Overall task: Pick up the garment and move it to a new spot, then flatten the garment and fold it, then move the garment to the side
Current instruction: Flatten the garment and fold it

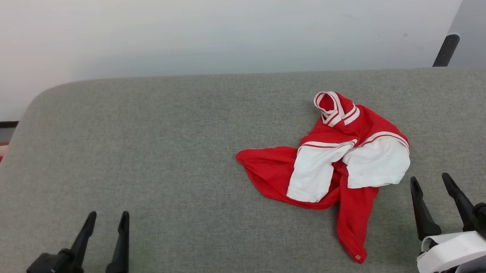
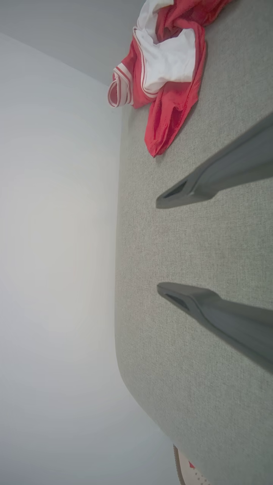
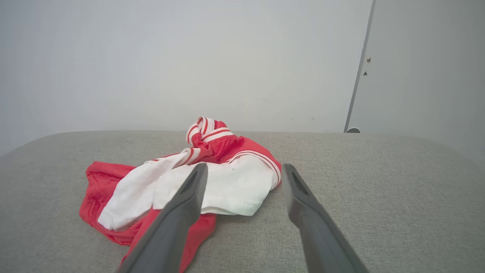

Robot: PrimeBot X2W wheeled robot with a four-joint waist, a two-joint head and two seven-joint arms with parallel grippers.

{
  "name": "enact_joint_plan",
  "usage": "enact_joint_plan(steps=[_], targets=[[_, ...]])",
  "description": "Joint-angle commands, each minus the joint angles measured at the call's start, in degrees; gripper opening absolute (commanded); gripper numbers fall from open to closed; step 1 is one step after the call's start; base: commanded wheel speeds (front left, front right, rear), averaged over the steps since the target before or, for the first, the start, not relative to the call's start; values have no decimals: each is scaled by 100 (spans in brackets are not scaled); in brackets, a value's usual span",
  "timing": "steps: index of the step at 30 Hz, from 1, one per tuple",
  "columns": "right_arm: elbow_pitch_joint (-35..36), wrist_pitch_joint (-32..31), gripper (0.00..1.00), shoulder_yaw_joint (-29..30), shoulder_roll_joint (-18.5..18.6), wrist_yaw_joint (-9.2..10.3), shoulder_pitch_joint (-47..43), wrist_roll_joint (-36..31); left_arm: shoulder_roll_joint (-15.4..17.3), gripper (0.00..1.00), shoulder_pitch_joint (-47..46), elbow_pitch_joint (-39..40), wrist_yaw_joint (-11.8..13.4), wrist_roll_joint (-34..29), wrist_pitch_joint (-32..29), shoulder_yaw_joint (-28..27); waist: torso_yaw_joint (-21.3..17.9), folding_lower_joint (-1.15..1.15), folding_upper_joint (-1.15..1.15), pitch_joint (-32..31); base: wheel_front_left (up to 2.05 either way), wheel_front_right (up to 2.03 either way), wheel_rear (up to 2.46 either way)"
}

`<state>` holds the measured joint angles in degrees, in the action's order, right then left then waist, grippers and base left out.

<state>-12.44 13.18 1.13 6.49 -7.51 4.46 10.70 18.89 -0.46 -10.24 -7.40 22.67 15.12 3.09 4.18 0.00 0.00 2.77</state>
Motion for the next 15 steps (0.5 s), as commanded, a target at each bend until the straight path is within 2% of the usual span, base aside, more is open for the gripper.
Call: enact_joint_plan(steps=[1, 11, 15], targets=[[1, 31, 100, -25, 2, 4, 69, -16, 2, 100, 38, 10, -12, 5, 2, -12, 1, 0, 0, 11, 0, 0, 0], [-26, -9, 100, -87, 12, 4, 92, -68, -54, 100, 33, 11, -11, -27, 2, 15, 23, 0, 0, 17, 0, 0, 0], [-14, -145, 100, -297, 104, 4, 167, -131, -118, 100, 25, 34, -11, -20, 2, 29, 40, 0, 0, 38, 0, 0, 0]])
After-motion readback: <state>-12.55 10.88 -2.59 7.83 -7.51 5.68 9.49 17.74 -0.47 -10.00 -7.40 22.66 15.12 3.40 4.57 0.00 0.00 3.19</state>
